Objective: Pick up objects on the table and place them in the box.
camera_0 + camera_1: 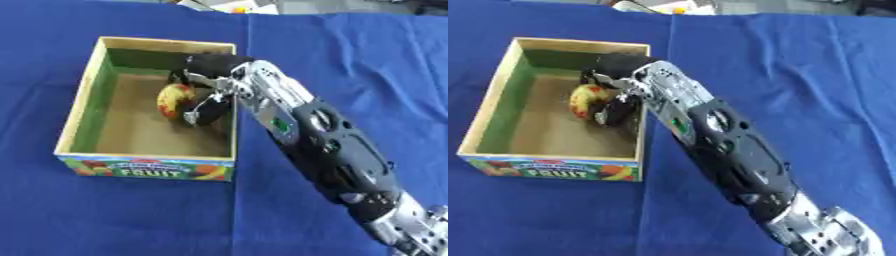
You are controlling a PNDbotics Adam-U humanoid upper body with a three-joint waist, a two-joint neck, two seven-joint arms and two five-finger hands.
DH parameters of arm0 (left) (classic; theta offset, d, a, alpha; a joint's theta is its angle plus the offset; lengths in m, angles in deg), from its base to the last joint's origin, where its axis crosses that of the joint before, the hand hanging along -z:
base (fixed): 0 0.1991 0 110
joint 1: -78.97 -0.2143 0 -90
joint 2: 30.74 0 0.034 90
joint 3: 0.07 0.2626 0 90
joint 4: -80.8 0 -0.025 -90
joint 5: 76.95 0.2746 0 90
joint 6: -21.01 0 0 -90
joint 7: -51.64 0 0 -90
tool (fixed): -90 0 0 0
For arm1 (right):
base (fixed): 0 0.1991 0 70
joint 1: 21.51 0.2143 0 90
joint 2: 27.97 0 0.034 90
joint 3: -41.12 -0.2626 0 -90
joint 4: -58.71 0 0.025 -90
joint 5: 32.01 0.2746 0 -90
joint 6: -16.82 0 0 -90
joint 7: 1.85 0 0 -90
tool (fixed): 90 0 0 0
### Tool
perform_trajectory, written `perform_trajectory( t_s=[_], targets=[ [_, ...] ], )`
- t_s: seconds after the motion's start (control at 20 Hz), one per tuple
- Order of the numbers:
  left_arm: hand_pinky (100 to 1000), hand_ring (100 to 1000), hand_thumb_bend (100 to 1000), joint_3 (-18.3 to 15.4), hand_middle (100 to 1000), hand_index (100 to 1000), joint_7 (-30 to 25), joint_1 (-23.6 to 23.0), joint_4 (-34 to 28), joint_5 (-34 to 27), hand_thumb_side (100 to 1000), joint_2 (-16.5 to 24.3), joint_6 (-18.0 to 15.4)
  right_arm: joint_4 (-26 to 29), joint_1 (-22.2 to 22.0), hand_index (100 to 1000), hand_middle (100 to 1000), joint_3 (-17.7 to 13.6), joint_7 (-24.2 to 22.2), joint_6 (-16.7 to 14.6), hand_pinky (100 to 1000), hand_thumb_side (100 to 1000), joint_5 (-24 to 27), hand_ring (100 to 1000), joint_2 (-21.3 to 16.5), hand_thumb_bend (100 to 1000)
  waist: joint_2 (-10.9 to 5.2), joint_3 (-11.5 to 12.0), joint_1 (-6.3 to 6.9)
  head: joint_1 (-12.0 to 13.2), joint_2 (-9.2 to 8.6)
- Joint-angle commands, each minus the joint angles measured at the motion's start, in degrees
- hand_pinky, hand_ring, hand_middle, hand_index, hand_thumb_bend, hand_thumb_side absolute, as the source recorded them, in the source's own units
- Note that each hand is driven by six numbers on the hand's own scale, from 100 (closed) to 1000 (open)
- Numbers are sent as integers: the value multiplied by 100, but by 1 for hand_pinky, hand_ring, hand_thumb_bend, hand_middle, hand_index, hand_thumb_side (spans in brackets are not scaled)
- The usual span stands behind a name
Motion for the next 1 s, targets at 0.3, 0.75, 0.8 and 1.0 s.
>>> perform_trajectory(
  t_s=[0.3, 0.75, 0.8, 1.0],
  targets=[
    [724, 931, 100, -22, 940, 990, -12, 22, -98, -38, 1000, 51, -5, 843, 196, 932, 755, -280, 162, 25, 765, 646, 48, 704, -335, 100, -180, -31, 84, 24, -74],
    [726, 931, 100, -63, 940, 990, 25, -71, -98, -17, 1000, 59, -12, 2477, 106, 933, 739, -942, 456, 435, 766, 524, 1094, 658, -1249, 100, -278, -134, 154, 251, -28],
    [726, 931, 100, -68, 940, 990, 32, -78, -98, -13, 1000, 61, -13, 2670, 66, 937, 736, -1014, 495, 491, 763, 501, 1226, 653, -1379, 100, -286, -148, 161, 283, -22],
    [728, 931, 100, -79, 940, 991, 45, -98, -98, 4, 1000, 68, -24, 3434, -166, 946, 724, -1319, 864, 752, 744, 643, 1693, 634, -1877, 100, -308, -207, 192, 407, -12]
  ],
)
